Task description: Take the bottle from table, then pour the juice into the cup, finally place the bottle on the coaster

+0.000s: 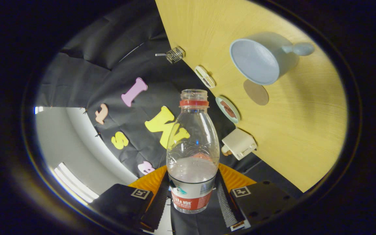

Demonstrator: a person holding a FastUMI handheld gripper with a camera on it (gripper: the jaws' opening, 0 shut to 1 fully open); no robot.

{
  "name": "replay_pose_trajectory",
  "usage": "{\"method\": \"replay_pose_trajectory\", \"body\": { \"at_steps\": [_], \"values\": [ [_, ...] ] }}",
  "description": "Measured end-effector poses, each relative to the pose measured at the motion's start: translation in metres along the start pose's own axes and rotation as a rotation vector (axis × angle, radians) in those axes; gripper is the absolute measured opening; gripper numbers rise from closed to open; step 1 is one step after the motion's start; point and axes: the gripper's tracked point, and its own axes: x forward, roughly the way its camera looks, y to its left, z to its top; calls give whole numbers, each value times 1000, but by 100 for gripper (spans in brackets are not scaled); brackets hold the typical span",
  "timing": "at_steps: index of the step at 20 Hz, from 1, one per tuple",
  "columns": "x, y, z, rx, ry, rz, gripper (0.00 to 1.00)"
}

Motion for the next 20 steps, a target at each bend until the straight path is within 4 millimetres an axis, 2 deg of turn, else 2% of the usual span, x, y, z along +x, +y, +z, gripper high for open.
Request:
{"method": "replay_pose_trajectory", "body": {
  "at_steps": [3,5,9,14,17,20],
  "values": [
    [-5,-14,-4,-85,-11,-31,76],
    [-8,-15,-3,-197,-39,-15,76],
    [-7,-26,-11,-624,-46,-59,76],
    [-2,4,-36,-1129,10,-72,76],
    [2,29,-45,-1417,19,-127,76],
    [13,50,-60,-1631,33,-132,77]
  ]
}}
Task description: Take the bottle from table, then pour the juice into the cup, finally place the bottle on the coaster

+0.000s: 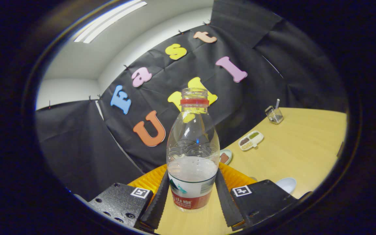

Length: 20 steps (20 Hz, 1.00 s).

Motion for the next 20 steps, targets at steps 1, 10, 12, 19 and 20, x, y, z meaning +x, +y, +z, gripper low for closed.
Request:
{"method": "replay_pose_trajectory", "body": {
  "at_steps": [1,10,12,19,20],
  "values": [
    [3,4,5,-74,4,-2,77],
    [49,2,20,-411,-38,-41,77],
    [56,-9,9,-456,-35,-57,77],
    [107,-77,-44,-522,-13,-114,78],
    [111,-86,-53,-524,-4,-119,78]
  ]
}}
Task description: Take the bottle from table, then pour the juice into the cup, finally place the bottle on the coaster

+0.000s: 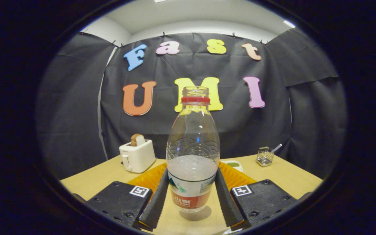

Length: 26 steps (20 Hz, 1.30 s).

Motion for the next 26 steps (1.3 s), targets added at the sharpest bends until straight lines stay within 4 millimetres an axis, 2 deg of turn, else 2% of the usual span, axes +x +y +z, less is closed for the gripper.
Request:
{"method": "replay_pose_trajectory", "body": {
  "at_steps": [6,17,21,24,26],
  "values": [
    [24,-14,-44,0,0,-34,78],
    [48,-1,-115,-122,92,-30,79],
    [47,-8,-118,-91,86,-55,80],
    [45,-5,-118,-64,83,-29,93],
    [43,-5,-119,-54,88,-20,98]
  ]
}}
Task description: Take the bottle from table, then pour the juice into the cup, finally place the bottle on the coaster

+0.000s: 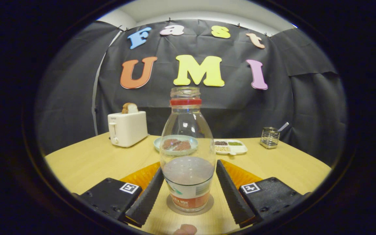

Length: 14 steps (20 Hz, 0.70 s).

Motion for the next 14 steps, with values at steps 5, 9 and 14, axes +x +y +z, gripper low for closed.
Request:
{"method": "replay_pose_trajectory", "body": {
  "at_steps": [5,9,14],
  "values": [
    [-5,4,6,-19,13,-2,99],
    [-23,7,29,-11,-10,13,100],
    [-62,0,72,57,-48,19,99]
  ]
}}
